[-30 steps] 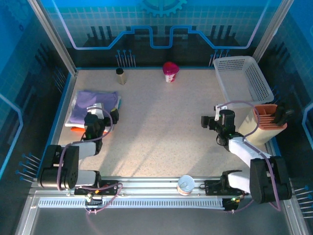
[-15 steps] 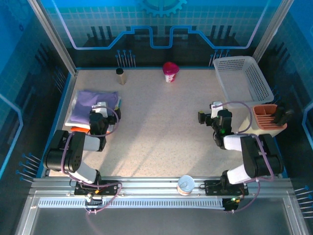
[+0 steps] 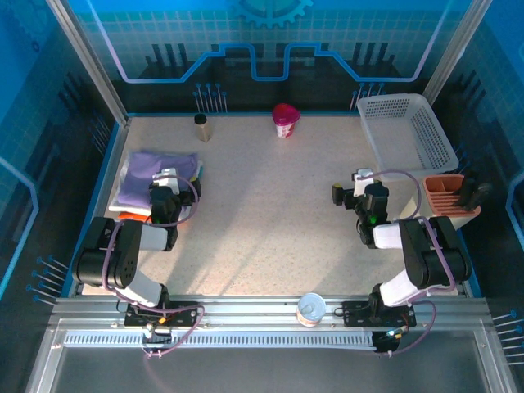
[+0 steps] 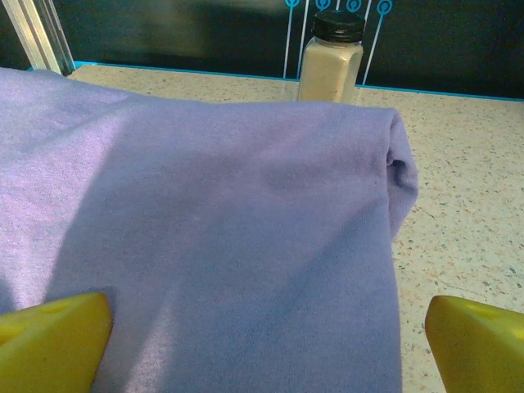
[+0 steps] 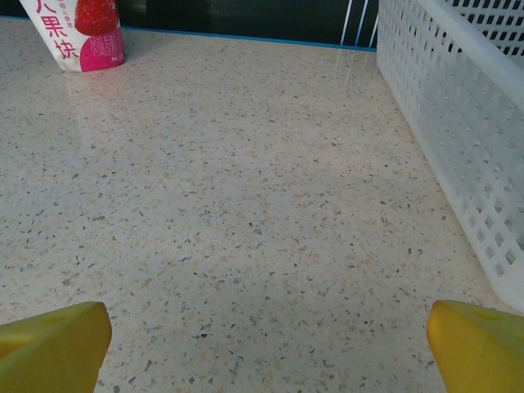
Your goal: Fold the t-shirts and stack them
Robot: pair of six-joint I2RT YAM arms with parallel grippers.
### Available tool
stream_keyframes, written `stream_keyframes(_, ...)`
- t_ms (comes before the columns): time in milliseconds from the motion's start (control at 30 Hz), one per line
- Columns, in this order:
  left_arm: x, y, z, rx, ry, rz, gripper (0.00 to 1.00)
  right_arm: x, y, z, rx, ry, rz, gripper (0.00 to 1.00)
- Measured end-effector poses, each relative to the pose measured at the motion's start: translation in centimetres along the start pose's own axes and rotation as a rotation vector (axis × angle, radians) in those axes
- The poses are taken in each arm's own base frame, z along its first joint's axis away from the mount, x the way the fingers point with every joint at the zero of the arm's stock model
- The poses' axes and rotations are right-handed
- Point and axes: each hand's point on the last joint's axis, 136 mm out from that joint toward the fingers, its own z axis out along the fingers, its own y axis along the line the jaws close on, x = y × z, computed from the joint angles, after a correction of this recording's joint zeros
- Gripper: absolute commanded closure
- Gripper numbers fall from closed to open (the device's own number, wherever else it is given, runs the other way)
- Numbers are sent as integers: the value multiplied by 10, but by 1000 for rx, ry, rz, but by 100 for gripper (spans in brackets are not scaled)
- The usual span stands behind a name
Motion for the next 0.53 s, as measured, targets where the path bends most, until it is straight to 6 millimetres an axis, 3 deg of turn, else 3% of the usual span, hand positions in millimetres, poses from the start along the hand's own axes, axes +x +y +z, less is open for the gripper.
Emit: stream_keyframes(533, 0, 1, 0, -4, 0, 0, 1, -1, 11, 0, -84, -5, -14, 0)
